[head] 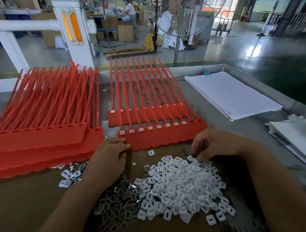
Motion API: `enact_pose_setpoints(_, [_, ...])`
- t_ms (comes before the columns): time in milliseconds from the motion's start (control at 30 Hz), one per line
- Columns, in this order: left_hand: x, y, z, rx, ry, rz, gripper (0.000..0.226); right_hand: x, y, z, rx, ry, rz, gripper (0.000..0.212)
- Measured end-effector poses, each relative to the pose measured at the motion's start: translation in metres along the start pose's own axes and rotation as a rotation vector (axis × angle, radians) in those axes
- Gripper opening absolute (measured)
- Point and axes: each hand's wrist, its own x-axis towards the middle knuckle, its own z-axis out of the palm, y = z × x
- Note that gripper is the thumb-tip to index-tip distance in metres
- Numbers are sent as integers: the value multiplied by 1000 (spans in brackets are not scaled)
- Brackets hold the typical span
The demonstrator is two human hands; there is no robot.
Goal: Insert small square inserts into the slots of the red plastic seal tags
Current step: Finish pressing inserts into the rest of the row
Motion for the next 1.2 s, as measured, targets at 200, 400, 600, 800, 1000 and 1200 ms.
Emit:
enact_pose_setpoints(200, [-2,1,0,-4,-11,-10,33,0,-2,3,-37,4,21,18])
enact_pose_setpoints(400, [-1,2,-1,-13,-4,-13,32,2,-5,4,-84,5,4,27])
enact_pose_setpoints(600, [0,2,0,-2,-6,-6,33,0,0,0,19,63,-16,21])
enact_pose_setpoints(800, [0,1,0,14,-2,5,32,4,5,-1,299,232,-32,28])
enact_pose_setpoints(1000, [1,2,0,19,-2,15,33,9,8,-2,239,345,-26,27])
enact_pose_setpoints(1200, [2,3,-1,25,-7,8,33,24,17,-4,145,747,17,9])
